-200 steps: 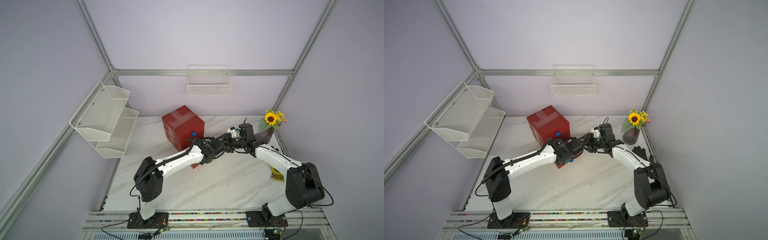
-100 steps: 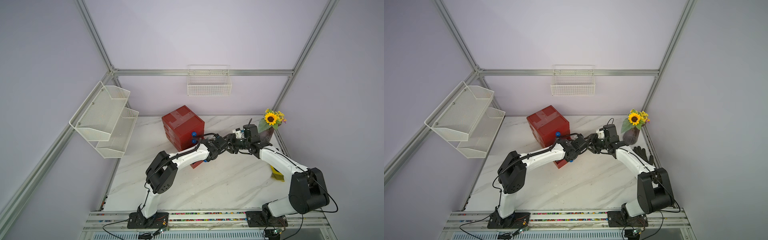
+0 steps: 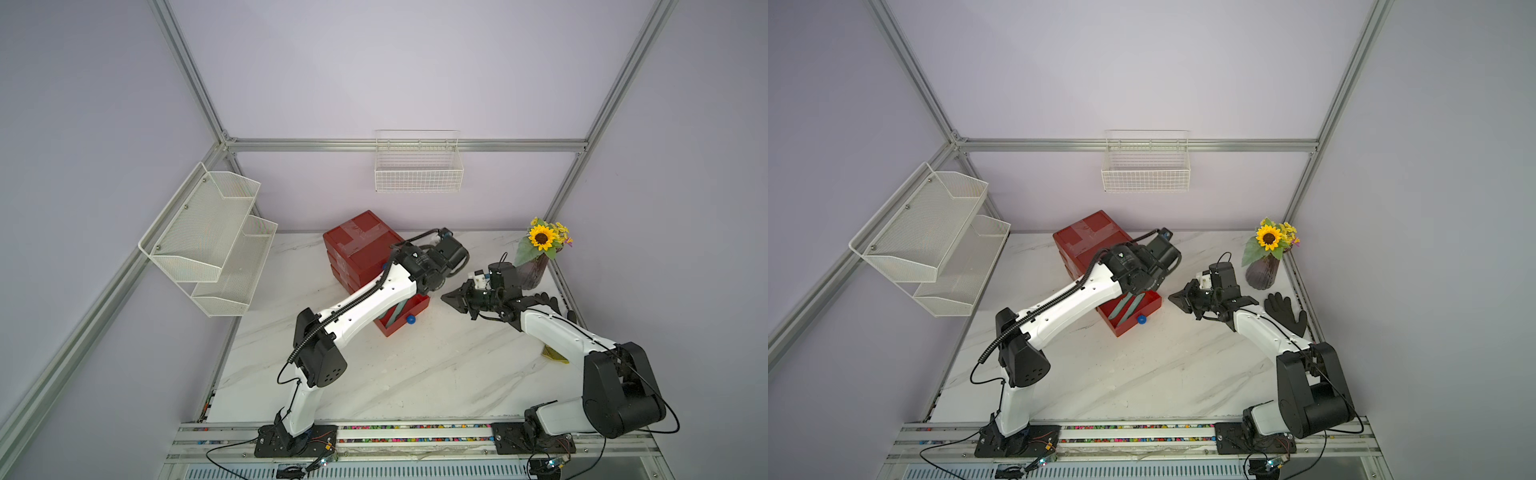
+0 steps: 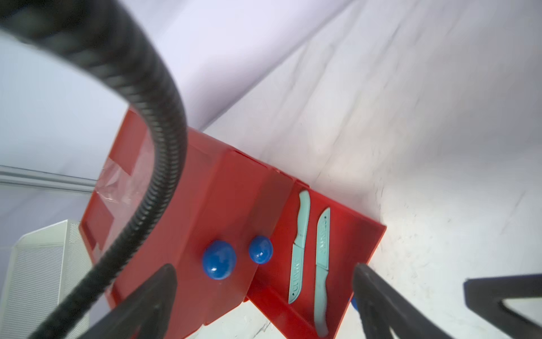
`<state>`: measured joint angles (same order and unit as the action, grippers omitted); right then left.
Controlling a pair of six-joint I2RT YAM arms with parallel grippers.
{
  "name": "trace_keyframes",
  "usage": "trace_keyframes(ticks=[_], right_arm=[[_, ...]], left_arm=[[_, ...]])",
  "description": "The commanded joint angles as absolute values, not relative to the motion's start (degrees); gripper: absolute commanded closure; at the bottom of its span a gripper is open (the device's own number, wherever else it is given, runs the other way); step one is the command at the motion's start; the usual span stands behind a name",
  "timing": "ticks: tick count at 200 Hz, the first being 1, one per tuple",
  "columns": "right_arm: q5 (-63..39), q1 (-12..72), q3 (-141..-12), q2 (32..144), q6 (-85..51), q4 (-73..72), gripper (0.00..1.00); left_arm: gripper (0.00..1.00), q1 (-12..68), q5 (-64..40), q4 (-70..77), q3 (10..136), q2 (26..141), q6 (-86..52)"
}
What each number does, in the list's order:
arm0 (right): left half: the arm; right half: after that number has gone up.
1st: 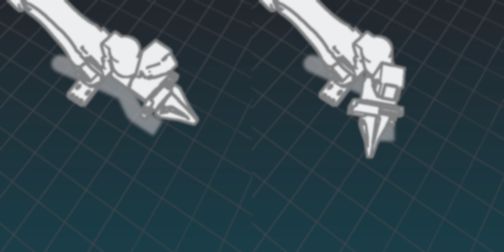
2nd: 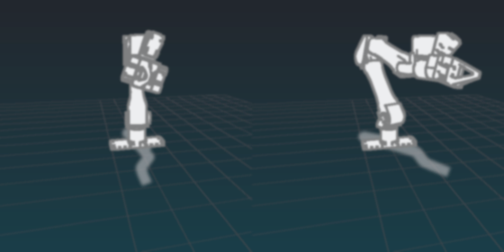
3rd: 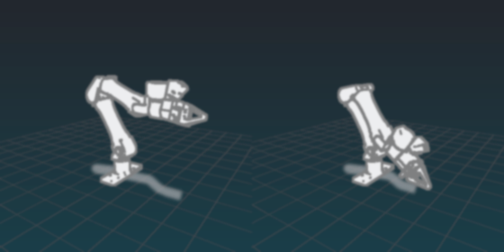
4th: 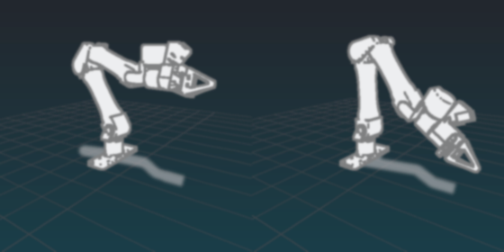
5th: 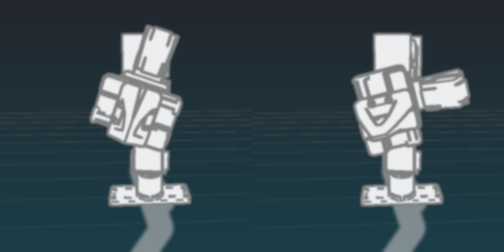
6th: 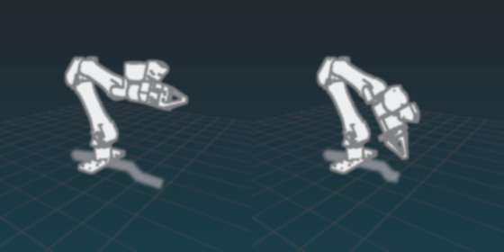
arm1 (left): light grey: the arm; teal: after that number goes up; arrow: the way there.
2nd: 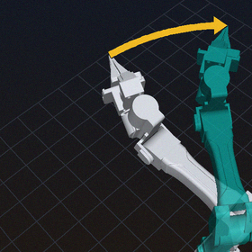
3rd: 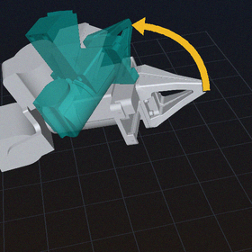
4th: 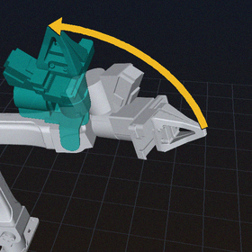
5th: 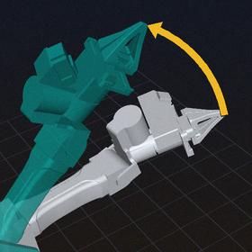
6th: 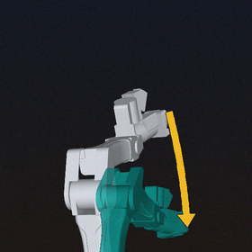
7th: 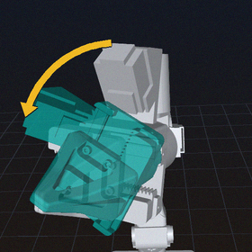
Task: Place the fruit knives into the drawer by color
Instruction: Place the fruit knife in the drawer, then close the drawer in the storage box.
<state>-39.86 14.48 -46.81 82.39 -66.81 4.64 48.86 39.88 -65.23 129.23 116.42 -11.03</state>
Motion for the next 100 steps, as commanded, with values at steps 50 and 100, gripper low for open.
trace_keyframes(ticks=[50, 100], right_arm=[[-39.3, 15.9, -44.5, 90.2, -69.8, 1.9, 1.0], [-40.4, 18.7, -48.0, 99.9, -74.0, -4.8, 1.0]], left_arm=[[1.0, 26.2, 21.0, -71.6, 133.4, 120.2, -19.4], [1.0, 23.4, 18.1, -70.5, 126.0, 123.2, -20.9]])
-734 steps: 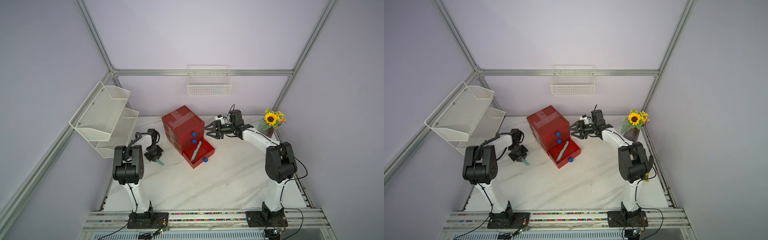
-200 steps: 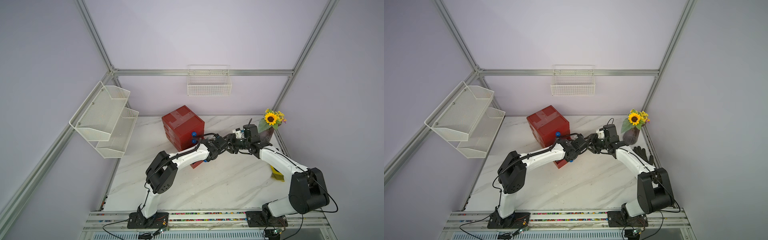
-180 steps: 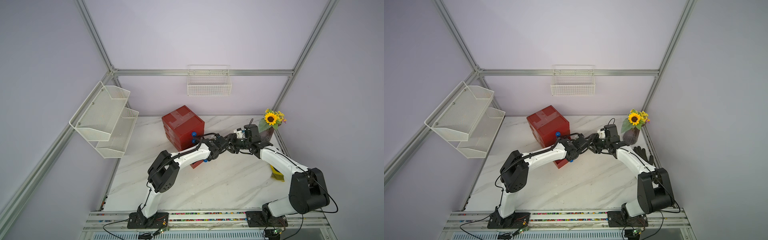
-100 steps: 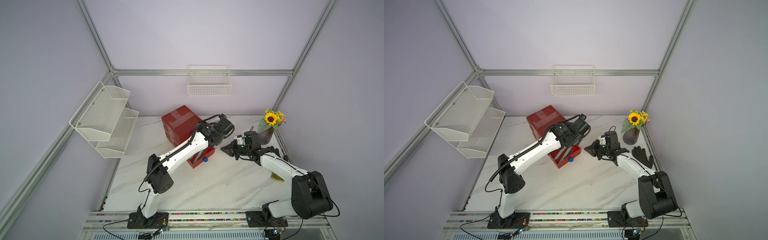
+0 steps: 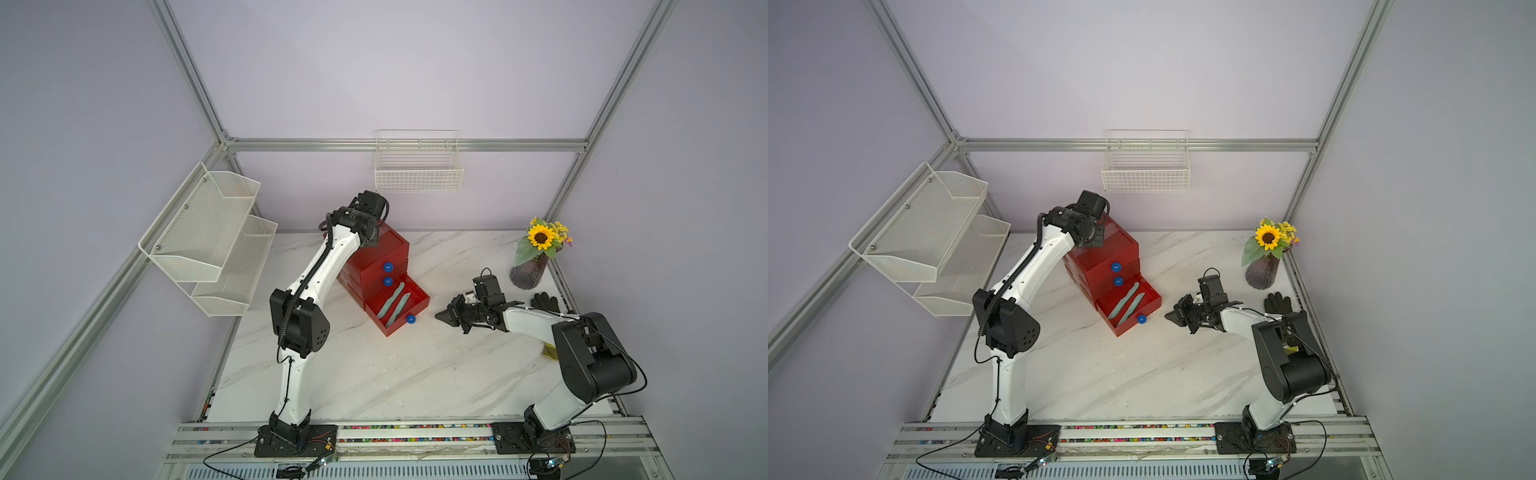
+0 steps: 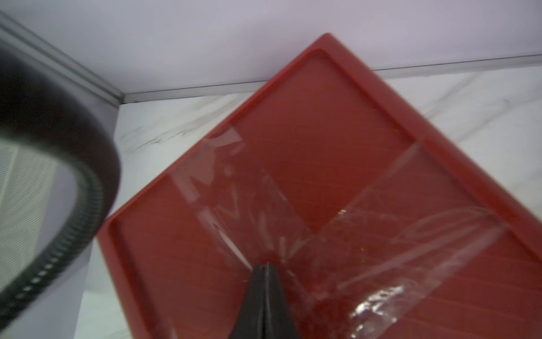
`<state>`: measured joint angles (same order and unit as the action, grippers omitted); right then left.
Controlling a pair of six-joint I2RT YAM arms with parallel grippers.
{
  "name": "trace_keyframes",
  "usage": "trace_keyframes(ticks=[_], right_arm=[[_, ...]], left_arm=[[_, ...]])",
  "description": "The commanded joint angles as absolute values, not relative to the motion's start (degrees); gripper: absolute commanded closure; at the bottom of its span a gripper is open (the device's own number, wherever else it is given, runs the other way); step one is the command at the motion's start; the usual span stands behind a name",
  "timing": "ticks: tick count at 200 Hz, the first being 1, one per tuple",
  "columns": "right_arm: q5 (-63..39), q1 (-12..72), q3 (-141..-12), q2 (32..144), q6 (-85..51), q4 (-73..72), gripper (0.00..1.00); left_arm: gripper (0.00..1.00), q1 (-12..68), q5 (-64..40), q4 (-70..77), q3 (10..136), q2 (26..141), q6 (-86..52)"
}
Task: Place the fruit knives into the drawer by color
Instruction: Close the drawer in the storage box.
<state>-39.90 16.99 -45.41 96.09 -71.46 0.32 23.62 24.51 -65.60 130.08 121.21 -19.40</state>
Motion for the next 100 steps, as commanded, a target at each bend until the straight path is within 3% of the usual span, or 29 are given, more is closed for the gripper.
trace_keyframes(ticks=[1, 100], right_arm=[[-40.5, 18.8, -48.2, 100.1, -74.1, -4.9, 1.0], [-41.2, 29.6, -70.7, 122.9, -84.3, -22.2, 1.0]], left_arm=[[1.0, 23.4, 18.2, -70.5, 125.9, 123.3, -20.9], [1.0, 22.9, 12.5, -65.8, 113.4, 118.6, -19.3]])
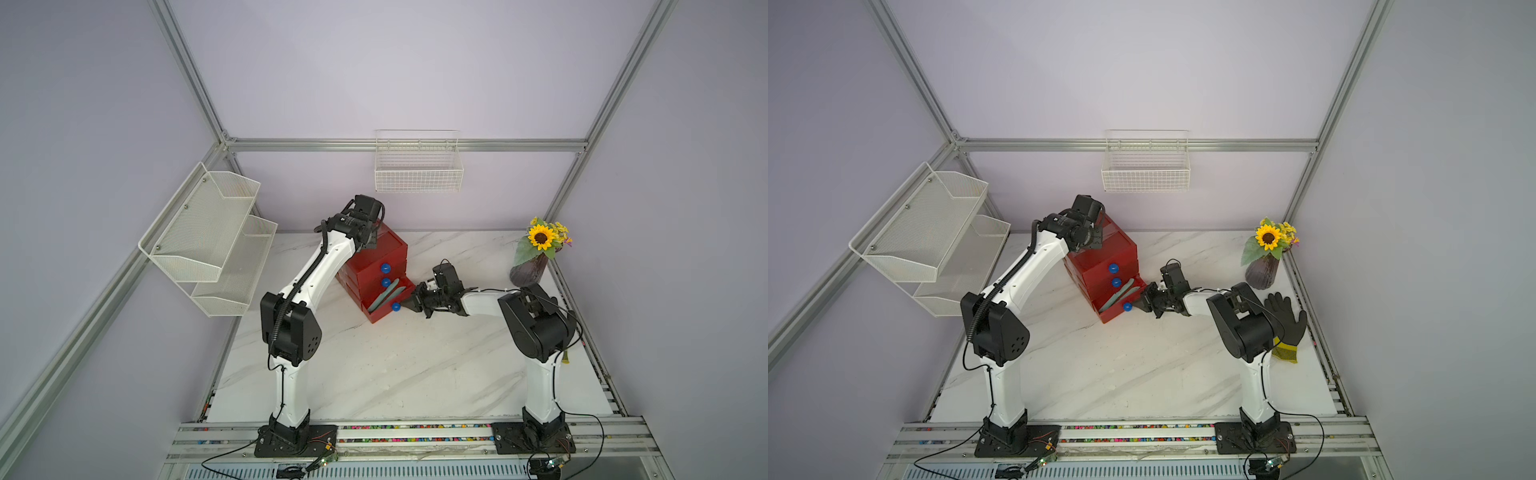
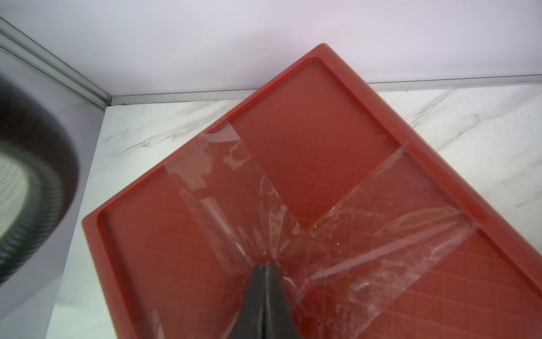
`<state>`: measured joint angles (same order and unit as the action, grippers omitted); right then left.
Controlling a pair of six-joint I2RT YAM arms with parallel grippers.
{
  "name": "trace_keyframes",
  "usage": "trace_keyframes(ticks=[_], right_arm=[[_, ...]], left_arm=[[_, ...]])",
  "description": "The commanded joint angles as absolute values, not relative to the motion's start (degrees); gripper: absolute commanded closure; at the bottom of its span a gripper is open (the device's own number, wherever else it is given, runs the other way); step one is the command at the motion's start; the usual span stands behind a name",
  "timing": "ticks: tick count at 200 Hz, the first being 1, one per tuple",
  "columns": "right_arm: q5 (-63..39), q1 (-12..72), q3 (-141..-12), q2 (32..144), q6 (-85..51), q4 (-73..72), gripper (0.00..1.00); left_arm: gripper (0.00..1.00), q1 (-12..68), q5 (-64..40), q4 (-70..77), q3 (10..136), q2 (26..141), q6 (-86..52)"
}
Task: Place the fruit knives into the drawer by color
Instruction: Close the drawer in the storage box, then reset both arms
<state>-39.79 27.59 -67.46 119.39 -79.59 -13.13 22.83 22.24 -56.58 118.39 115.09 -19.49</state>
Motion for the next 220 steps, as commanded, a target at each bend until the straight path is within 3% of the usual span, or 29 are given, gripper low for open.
trace_keyframes(ticks=[1, 74, 109, 115, 122, 127, 129, 131, 146, 154, 156, 182, 220], right_arm=[[-41.1, 29.6, -70.7, 123.1, -84.4, -22.5, 1.0], [-43.8, 29.9, -77.9, 131.0, -92.0, -39.0, 1.0], [-45.3, 29.7, -73.5, 122.5, -90.8, -39.9, 1.0], [-45.5, 29.5, -72.5, 120.1, -89.7, -39.2, 0.88], [-45.8, 29.3, -71.5, 116.8, -88.3, -38.3, 0.61], [-46.1, 29.1, -70.8, 114.3, -87.0, -36.6, 0.33], [-46.2, 29.0, -70.5, 113.4, -86.4, -35.8, 0.13], [-46.3, 28.8, -70.3, 112.5, -85.9, -34.9, 0.05], [-47.5, 27.7, -69.6, 106.0, -80.6, -25.5, 0.03], [-47.9, 27.1, -69.8, 103.0, -75.6, -18.7, 0.03], [-47.9, 26.9, -69.8, 102.4, -74.3, -16.7, 0.03], [-37.6, 22.4, -71.7, 93.3, -54.3, 11.1, 0.02], [-10.9, 13.9, -59.0, 75.4, -46.9, 13.1, 0.03]], left_arm=[[1.0, 22.9, 12.4, -65.8, 113.3, 118.7, -19.3], [1.0, 23.8, 8.9, -64.1, 107.8, 116.5, -19.3], [1.0, 26.8, 12.1, -66.9, 110.9, 110.1, -18.1], [1.0, 27.6, 13.5, -67.5, 111.8, 108.1, -18.0], [1.0, 28.5, 15.3, -67.7, 112.1, 105.4, -17.8], [0.93, 29.2, 16.7, -67.7, 112.1, 103.0, -17.7], [0.89, 29.4, 17.3, -67.7, 111.9, 102.1, -17.8], [0.84, 29.6, 17.9, -67.7, 111.7, 101.1, -17.8], [0.48, 30.4, 22.4, -67.1, 108.2, 93.1, -19.0], [0.06, 30.4, 25.7, -66.3, 104.6, 88.8, -20.4], [0.01, 30.4, 26.7, -66.0, 103.2, 87.3, -21.1], [0.0, 30.0, 36.8, -56.3, 84.7, 70.2, -20.8], [0.0, 26.0, 52.2, -29.6, 55.6, 53.2, -14.5]])
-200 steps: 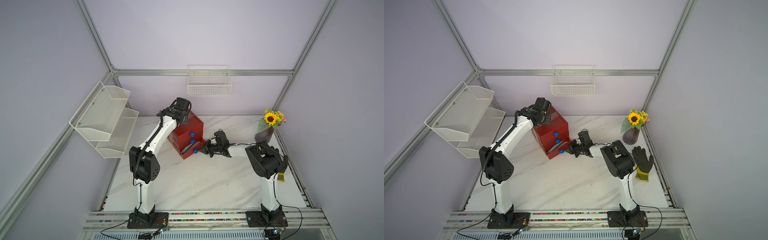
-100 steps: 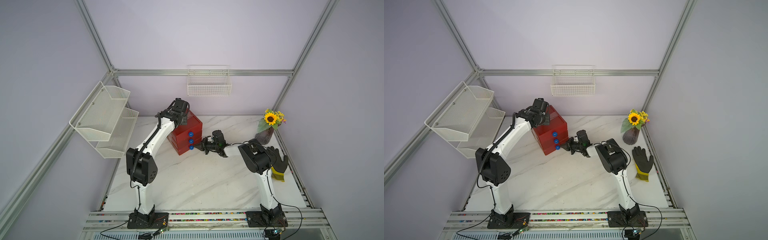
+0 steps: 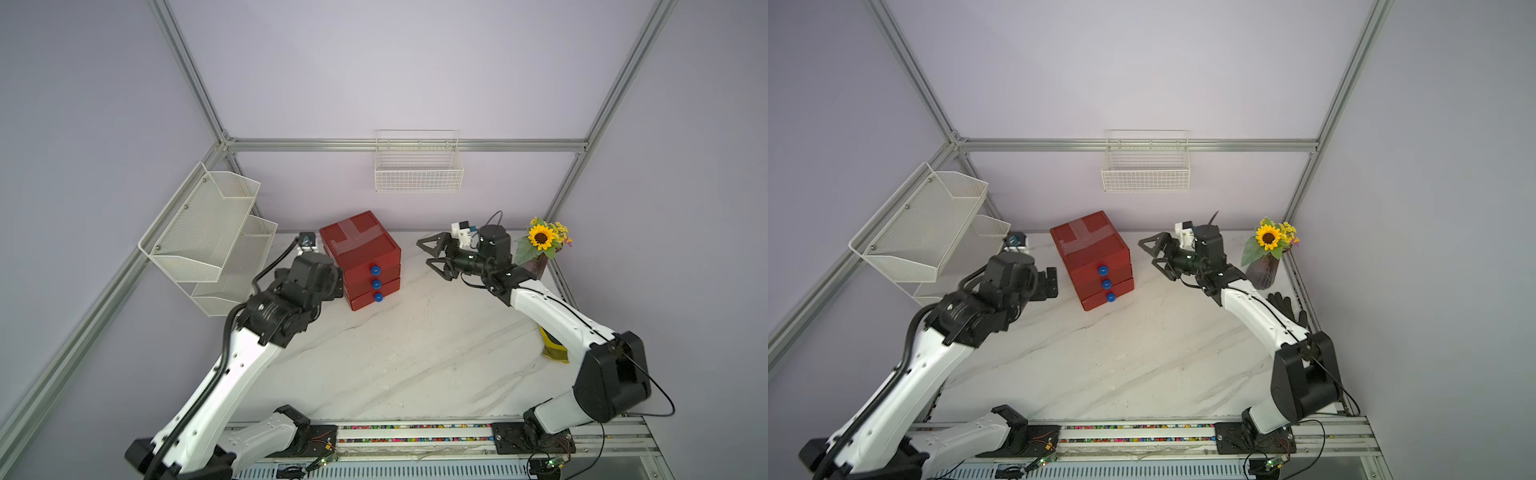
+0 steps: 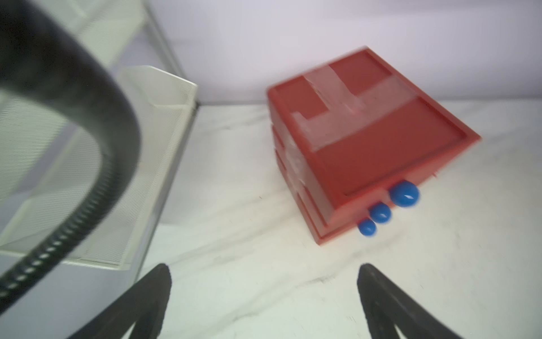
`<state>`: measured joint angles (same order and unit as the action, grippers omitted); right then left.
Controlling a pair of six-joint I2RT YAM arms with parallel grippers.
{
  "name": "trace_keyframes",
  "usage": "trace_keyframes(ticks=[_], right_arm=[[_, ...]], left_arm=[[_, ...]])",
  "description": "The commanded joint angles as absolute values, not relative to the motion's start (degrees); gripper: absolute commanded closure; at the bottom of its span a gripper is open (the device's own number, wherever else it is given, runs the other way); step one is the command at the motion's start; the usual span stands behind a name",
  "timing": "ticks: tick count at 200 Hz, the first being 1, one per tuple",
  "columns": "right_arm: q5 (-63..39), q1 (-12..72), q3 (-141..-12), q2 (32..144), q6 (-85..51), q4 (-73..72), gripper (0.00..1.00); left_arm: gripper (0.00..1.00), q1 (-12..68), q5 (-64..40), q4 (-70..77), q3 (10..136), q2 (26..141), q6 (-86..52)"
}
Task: Place the fruit knives into the drawer by color
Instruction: Reset both arms
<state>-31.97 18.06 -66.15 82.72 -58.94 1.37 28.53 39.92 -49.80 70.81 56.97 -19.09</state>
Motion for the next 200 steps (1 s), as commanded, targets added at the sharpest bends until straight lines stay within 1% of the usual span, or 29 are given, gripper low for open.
trace_keyframes(ticks=[1, 13, 24, 34, 41, 47, 60, 70, 78, 92, 105, 113, 128, 136, 146, 161, 166, 172, 180, 190, 200], right_arm=[[-9.8, 13.8, -58.7, 75.2, -46.5, 13.1, 0.03], [4.9, 13.2, -55.1, 70.3, -39.5, 11.5, 0.03], [16.8, 12.8, -49.5, 65.7, -31.2, 4.9, 0.03], [24.1, 11.7, -42.6, 62.9, -24.8, -2.2, 0.03], [25.8, 10.1, -39.0, 61.7, -21.4, -7.2, 0.03], [25.9, 8.8, -35.8, 60.9, -18.5, -11.3, 0.03], [25.8, 7.9, -27.5, 59.8, -10.7, -25.9, 0.03], [25.2, 7.9, -20.5, 59.8, -5.8, -38.6, 0.03], [24.1, 7.6, -16.0, 60.6, -2.6, -47.6, 0.03], [22.7, 4.7, -11.8, 63.5, -5.1, -55.1, 0.03], [19.5, 3.4, -9.1, 67.0, -5.2, -63.8, 0.03], [18.9, 3.2, -8.4, 71.0, -4.5, -68.6, 0.03], [16.6, 2.9, -8.1, 78.9, -2.7, -78.6, 0.03], [14.2, 2.3, -9.8, 81.8, -0.4, -79.8, 0.03], [10.7, 1.6, -12.4, 85.9, 1.2, -79.4, 0.03], [4.5, -0.5, -15.7, 93.3, 1.7, -79.7, 0.03], [4.0, -1.2, -16.7, 95.3, 1.5, -80.8, 0.03], [4.8, -1.9, -18.6, 95.2, 0.0, -77.1, 0.03], [2.7, -3.8, -20.8, 93.9, -1.5, -69.8, 0.03], [1.6, -4.7, -20.2, 94.6, -1.5, -72.6, 0.03], [1.9, -4.6, -20.3, 94.2, -1.5, -71.5, 0.03]], left_arm=[[0.0, 25.9, 52.3, -28.5, 54.8, 53.0, -14.2], [0.0, 24.0, 50.5, -13.4, 44.5, 49.0, -7.8], [0.0, 23.3, 48.8, 0.4, 35.5, 47.9, -2.4], [0.0, 22.8, 49.1, 10.7, 29.1, 49.3, 0.0], [0.0, 22.2, 49.7, 15.1, 26.3, 51.8, -1.0], [0.0, 21.4, 50.0, 18.2, 24.8, 54.7, -2.0], [0.0, 20.6, 50.4, 22.8, 23.3, 62.2, -3.7], [0.0, 20.4, 49.5, 26.3, 23.0, 67.9, -2.1], [0.0, 20.3, 49.1, 32.8, 21.7, 72.3, 0.3], [0.0, 20.0, 49.4, 47.2, 19.1, 78.2, 6.1], [0.0, 18.3, 45.8, 48.5, 20.2, 80.2, 6.9], [0.0, 16.8, 42.5, 50.7, 20.2, 80.4, 7.5], [0.0, 13.9, 37.1, 53.8, 20.9, 84.8, 7.0], [0.0, 12.4, 34.4, 55.6, 20.9, 87.0, 6.7], [0.0, 10.9, 33.9, 58.8, 21.2, 89.2, 6.8], [0.0, 8.5, 30.5, 53.1, 22.3, 87.6, 3.2], [0.0, 7.3, 28.7, 51.8, 22.3, 87.0, 2.1], [0.0, 6.2, 26.4, 51.2, 22.3, 86.9, 1.3], [0.0, 5.1, 24.0, 51.2, 22.6, 87.3, 0.9], [0.0, 3.6, 20.9, 49.1, 24.1, 88.0, 0.2], [0.0, 1.6, 18.2, 45.3, 25.2, 87.8, -1.8]])
